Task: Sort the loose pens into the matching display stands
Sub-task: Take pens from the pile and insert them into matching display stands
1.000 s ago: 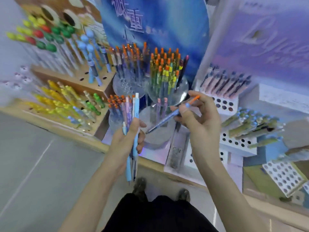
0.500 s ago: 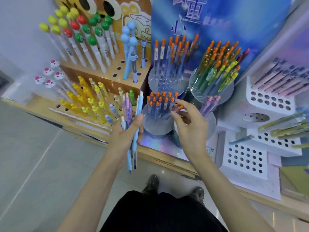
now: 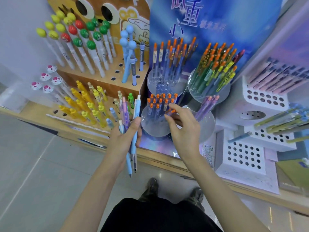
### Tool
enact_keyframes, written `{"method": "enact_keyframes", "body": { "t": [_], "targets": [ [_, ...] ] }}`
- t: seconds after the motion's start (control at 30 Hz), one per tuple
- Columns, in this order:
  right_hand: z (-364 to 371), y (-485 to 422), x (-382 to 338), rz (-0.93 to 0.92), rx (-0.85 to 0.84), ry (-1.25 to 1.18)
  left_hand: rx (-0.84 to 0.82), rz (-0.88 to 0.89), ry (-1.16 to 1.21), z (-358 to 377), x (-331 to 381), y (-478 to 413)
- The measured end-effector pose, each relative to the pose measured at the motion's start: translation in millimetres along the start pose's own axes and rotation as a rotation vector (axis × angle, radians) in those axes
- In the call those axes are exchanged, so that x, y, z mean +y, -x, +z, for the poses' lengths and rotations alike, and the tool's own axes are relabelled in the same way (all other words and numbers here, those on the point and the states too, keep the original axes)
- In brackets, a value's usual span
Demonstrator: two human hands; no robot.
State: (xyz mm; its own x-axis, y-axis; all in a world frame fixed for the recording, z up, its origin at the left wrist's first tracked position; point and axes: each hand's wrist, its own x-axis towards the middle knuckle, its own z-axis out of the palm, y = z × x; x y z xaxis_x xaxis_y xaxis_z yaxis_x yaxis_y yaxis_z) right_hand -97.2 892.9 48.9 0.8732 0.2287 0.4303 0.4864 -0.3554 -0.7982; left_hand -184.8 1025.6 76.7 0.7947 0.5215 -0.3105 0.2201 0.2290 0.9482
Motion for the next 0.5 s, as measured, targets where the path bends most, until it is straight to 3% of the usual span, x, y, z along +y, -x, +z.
{"method": "enact_keyframes", "body": {
  "t": [0.2,0.5],
  "targets": [
    [10,4,2,-0.050,-0.029,0.000,0.015,-0.016,0.033,-6,1,4],
    [42,4,10,-0.226,-0.141,0.283,0.026,0.002,0.083,-20,2,6]
  ]
}}
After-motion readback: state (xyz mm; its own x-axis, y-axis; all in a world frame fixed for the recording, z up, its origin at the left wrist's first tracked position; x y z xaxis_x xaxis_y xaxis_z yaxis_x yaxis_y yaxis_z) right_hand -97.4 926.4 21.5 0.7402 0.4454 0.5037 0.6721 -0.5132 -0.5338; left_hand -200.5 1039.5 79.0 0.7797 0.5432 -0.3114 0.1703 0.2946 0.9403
